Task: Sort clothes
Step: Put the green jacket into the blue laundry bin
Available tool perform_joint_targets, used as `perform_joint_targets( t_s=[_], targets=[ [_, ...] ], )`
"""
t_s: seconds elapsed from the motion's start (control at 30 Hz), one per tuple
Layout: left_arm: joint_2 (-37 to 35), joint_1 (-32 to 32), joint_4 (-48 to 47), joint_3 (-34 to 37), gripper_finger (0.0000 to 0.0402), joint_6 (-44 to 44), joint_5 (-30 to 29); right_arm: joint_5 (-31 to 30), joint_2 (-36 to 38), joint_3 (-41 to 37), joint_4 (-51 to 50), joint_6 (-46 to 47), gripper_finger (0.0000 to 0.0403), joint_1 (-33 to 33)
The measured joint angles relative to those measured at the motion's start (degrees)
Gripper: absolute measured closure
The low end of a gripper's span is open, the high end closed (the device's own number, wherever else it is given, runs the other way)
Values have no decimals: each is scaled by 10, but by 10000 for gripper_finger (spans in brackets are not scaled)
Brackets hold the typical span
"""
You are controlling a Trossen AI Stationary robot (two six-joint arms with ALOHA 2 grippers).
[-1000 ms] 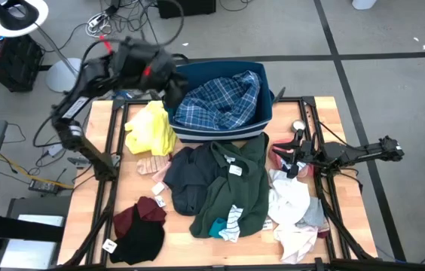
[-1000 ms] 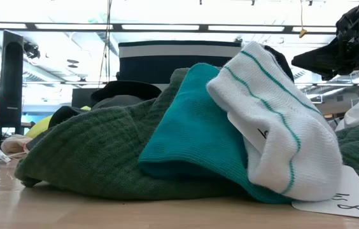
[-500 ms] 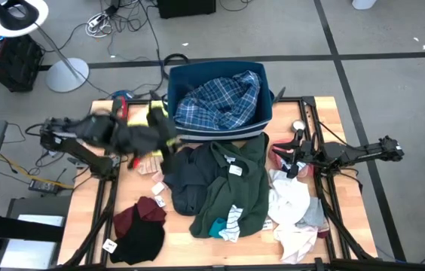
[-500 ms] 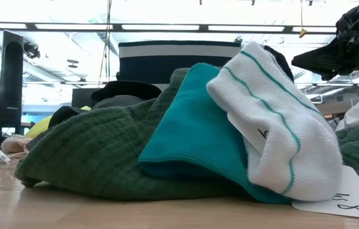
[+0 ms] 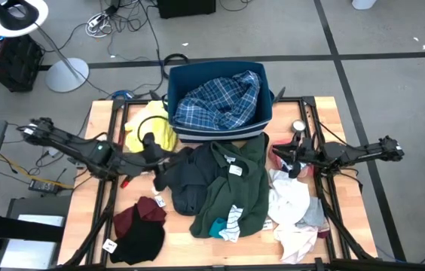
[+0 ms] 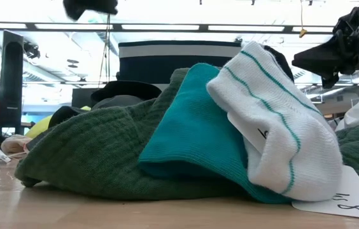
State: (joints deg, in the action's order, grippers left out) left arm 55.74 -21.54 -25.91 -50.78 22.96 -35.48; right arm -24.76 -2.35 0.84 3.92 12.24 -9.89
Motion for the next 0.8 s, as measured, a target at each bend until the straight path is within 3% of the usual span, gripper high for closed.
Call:
perform_joint_targets(
  t_s=[0.17, 0.4, 0.63, 0.8],
  targets=[
    [-101, 0, 80, 123, 293, -4, 2, 9, -45, 32, -21, -8, 312, -2],
    [-183, 0, 137, 238, 302, 15, 1, -13, -203, 139, -90, -18, 312, -2],
    [-194, 1, 154, 278, 303, 26, -14, -27, -375, 339, -283, -19, 312, -2],
    [-193, 1, 147, 278, 303, 25, -14, -22, -455, 439, -359, 0, 312, -2]
  ],
)
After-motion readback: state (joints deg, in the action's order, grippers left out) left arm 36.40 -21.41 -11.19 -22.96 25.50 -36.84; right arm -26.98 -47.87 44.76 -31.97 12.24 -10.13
